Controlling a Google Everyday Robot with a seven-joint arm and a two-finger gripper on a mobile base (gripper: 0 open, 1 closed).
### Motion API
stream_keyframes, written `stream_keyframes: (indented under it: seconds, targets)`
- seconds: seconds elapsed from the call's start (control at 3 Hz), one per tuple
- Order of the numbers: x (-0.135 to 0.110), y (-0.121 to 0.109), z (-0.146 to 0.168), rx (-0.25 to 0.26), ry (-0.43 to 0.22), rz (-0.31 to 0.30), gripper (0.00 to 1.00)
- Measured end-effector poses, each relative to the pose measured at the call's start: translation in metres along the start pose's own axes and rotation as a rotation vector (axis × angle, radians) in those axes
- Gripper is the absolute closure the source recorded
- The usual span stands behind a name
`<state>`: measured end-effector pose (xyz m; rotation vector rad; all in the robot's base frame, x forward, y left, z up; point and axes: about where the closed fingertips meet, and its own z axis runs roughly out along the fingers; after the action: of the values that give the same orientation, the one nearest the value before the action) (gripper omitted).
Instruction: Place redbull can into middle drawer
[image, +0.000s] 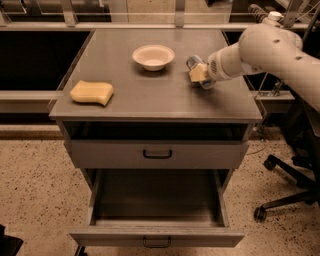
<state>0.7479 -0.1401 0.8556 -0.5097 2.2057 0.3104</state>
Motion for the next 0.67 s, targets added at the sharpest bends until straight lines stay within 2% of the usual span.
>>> stream_keyframes:
  seconds: [0.33,0.67]
  targets:
    - [0.019,0.031,-0.059,-0.048,0.105,0.056,1.0]
    - [0.036,0.068,-0.116,-0.087,0.171,0.176,1.0]
